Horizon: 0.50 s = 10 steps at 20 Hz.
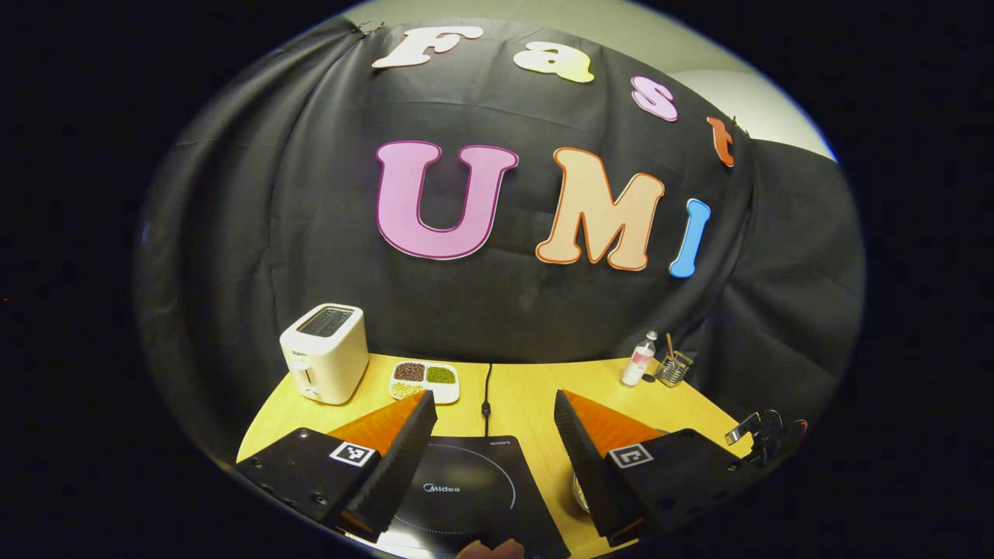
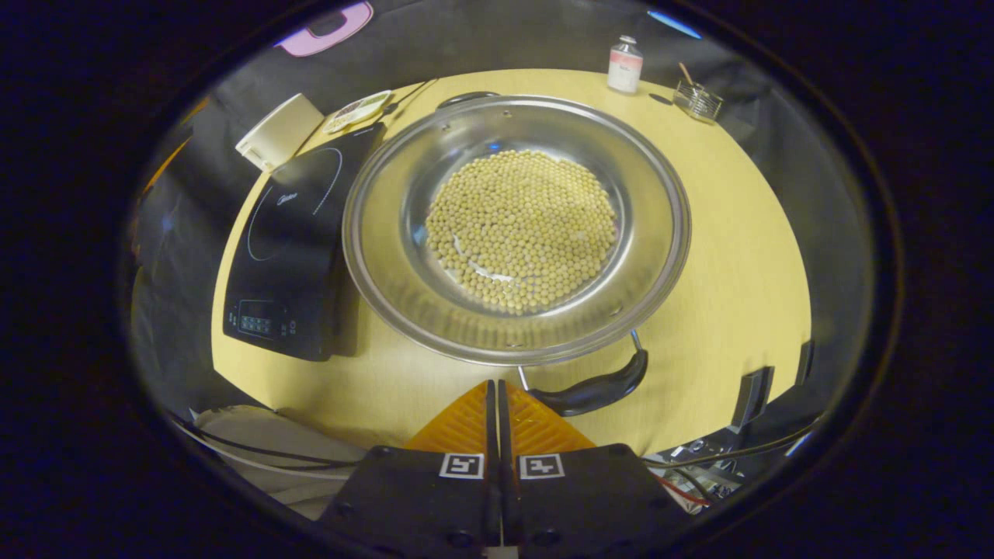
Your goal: First push the handle of the pot to place it horizontally, then grasp the pot with both hands and set it on the induction cooktop.
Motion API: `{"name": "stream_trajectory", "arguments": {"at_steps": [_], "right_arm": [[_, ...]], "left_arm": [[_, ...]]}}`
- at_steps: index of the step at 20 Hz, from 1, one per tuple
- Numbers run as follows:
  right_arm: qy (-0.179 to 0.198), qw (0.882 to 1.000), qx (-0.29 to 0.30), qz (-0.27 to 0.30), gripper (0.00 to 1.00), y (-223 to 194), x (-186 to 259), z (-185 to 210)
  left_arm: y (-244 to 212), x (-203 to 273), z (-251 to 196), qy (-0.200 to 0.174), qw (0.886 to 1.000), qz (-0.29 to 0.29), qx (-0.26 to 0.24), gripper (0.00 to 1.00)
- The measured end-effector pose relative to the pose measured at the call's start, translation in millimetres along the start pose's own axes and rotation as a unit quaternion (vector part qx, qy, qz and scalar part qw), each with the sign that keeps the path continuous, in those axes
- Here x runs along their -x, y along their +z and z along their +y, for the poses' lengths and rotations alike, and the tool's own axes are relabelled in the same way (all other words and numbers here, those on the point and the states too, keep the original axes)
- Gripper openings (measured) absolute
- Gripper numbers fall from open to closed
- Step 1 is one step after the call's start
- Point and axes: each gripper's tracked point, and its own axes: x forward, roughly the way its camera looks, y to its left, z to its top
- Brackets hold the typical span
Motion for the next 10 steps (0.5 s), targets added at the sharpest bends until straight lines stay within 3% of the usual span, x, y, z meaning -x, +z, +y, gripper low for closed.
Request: {"name": "stream_trajectory", "arguments": {"at_steps": [10], "right_arm": [[0.032,0.999,0.025,-0.003,0.03,25,-8,-69]], "left_arm": [[-14,2,-43,0.044,0.999,0.028,0.002,0.94]]}}
